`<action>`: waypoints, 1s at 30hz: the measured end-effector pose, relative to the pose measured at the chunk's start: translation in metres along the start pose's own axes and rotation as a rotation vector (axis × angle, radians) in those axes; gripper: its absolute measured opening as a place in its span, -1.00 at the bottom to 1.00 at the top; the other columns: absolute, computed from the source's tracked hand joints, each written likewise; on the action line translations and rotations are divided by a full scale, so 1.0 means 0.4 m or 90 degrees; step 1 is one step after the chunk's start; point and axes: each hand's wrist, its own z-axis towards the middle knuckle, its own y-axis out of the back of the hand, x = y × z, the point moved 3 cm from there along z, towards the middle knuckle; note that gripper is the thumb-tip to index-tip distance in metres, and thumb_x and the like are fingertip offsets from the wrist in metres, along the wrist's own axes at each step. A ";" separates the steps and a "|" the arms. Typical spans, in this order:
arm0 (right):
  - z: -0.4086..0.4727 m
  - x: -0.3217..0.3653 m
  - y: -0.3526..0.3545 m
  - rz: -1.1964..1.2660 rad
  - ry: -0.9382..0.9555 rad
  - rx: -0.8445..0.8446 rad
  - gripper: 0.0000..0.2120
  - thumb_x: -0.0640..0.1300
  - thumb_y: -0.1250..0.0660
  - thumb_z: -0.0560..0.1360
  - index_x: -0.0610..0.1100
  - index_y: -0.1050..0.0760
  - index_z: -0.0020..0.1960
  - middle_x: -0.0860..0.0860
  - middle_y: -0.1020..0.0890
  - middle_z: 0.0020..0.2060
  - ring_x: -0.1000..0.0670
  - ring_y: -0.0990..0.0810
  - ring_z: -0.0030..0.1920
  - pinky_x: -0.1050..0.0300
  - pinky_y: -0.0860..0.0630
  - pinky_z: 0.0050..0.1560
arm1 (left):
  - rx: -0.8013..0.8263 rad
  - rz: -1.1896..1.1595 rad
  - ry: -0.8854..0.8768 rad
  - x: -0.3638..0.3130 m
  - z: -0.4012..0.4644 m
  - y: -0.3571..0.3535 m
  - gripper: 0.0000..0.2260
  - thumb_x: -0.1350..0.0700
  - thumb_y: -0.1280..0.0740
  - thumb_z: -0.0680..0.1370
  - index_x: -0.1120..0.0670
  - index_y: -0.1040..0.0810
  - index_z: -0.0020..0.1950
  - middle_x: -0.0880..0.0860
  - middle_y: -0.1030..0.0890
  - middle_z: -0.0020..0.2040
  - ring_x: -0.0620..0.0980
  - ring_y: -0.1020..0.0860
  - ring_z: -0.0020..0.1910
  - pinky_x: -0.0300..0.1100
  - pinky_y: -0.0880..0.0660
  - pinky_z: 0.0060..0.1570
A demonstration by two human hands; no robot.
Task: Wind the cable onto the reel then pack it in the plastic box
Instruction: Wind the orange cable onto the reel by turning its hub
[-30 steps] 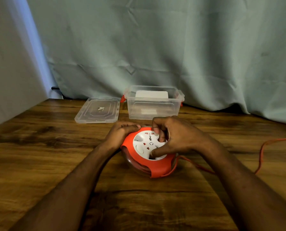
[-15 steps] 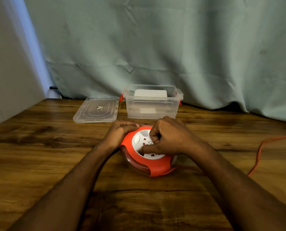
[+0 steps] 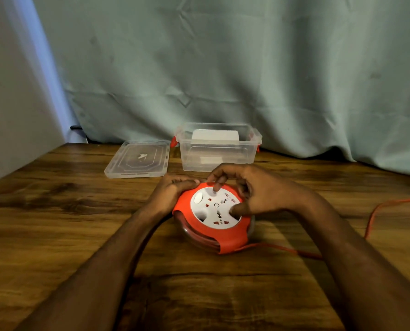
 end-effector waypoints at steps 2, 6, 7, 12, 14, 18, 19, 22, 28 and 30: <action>0.002 -0.005 -0.005 0.019 -0.010 0.026 -0.26 -0.25 -0.62 0.35 0.15 -0.46 0.43 0.20 -0.68 0.21 0.34 -0.62 -0.11 0.27 -0.63 -0.19 | 0.012 0.003 0.003 0.002 -0.002 -0.004 -0.83 0.30 -0.33 0.57 0.19 -0.72 -0.11 0.19 -0.74 -0.22 0.12 -0.65 -0.28 -0.11 -0.55 -0.21; 0.001 0.000 -0.015 0.046 -0.006 0.044 -0.17 -0.35 -0.62 0.32 0.11 -0.38 0.45 0.11 -0.69 0.14 0.29 -0.57 -0.29 0.27 -0.50 -0.28 | 0.032 0.012 -0.003 0.009 0.001 0.000 -0.84 0.26 -0.36 0.56 0.22 -0.74 -0.11 0.36 -0.70 -0.13 0.23 -0.62 -0.20 -0.02 -0.50 -0.12; 0.000 0.002 -0.018 0.046 -0.004 0.040 -0.15 -0.34 -0.63 0.30 0.13 -0.33 0.42 0.10 -0.70 0.12 0.24 -0.56 -0.32 0.20 -0.51 -0.29 | 0.041 0.013 -0.004 0.007 0.000 -0.001 -0.81 0.26 -0.35 0.56 0.16 -0.76 -0.13 0.31 -0.72 -0.16 0.20 -0.64 -0.22 -0.05 -0.52 -0.14; -0.008 0.017 -0.024 0.023 -0.017 0.012 -0.12 -0.23 -0.69 0.26 0.15 -0.19 0.30 0.07 -0.67 0.02 0.17 -0.54 -0.30 0.07 -0.59 -0.28 | 0.066 0.003 0.007 0.001 -0.005 -0.006 -0.74 0.25 -0.33 0.58 0.04 -0.77 -0.16 0.12 -0.75 -0.22 0.03 -0.69 -0.30 -0.16 -0.60 -0.24; -0.010 0.028 -0.026 -0.029 -0.030 -0.008 -0.15 -0.07 -0.73 0.23 0.16 -0.19 0.24 0.07 -0.66 -0.07 0.15 -0.54 -0.29 -0.03 -0.61 -0.24 | 0.051 -0.003 0.011 0.009 0.000 -0.004 -0.76 0.24 -0.35 0.56 0.04 -0.78 -0.18 0.15 -0.75 -0.22 0.10 -0.67 -0.28 -0.09 -0.57 -0.16; -0.005 0.049 -0.034 -0.144 -0.050 -0.043 -0.29 0.20 -0.70 0.22 0.15 -0.30 0.15 0.13 -0.61 -0.26 0.18 -0.55 -0.27 0.08 -0.42 -0.32 | 0.031 0.000 0.012 0.017 0.005 0.000 -0.81 0.22 -0.38 0.55 0.12 -0.77 -0.19 0.24 -0.72 -0.24 0.15 -0.63 -0.30 -0.07 -0.52 -0.18; -0.003 0.055 -0.036 -0.172 -0.056 -0.046 -0.32 0.25 -0.68 0.22 0.15 -0.33 0.12 0.15 -0.59 -0.27 0.19 -0.53 -0.25 0.12 -0.35 -0.33 | 0.032 0.001 0.011 0.016 0.004 0.000 -0.80 0.22 -0.38 0.55 0.11 -0.77 -0.20 0.21 -0.72 -0.26 0.12 -0.63 -0.33 -0.11 -0.53 -0.21; 0.000 0.062 -0.035 -0.207 -0.084 -0.060 -0.41 0.33 -0.65 0.22 0.12 -0.39 -0.01 0.18 -0.55 -0.25 0.20 -0.50 -0.19 0.14 -0.30 -0.32 | 0.031 -0.004 0.011 0.016 0.004 -0.002 -0.79 0.24 -0.37 0.56 0.11 -0.77 -0.20 0.19 -0.72 -0.27 0.08 -0.65 -0.35 -0.14 -0.54 -0.24; 0.010 0.071 -0.046 -0.173 -0.096 -0.066 -0.55 0.35 -0.59 0.32 0.05 -0.51 -0.09 0.19 -0.54 -0.30 0.19 -0.58 -0.23 0.23 -0.36 -0.35 | 0.032 -0.013 0.013 0.010 0.004 -0.005 -0.80 0.23 -0.35 0.57 0.13 -0.76 -0.15 0.23 -0.73 -0.21 0.14 -0.67 -0.28 -0.10 -0.57 -0.21; 0.010 0.073 -0.044 -0.160 -0.088 -0.069 -0.57 0.34 -0.58 0.35 0.05 -0.54 -0.08 0.16 -0.56 -0.33 0.17 -0.61 -0.24 0.23 -0.39 -0.34 | 0.022 -0.011 0.018 0.013 0.005 0.001 -0.81 0.22 -0.35 0.57 0.15 -0.76 -0.15 0.25 -0.73 -0.19 0.20 -0.67 -0.25 -0.05 -0.57 -0.17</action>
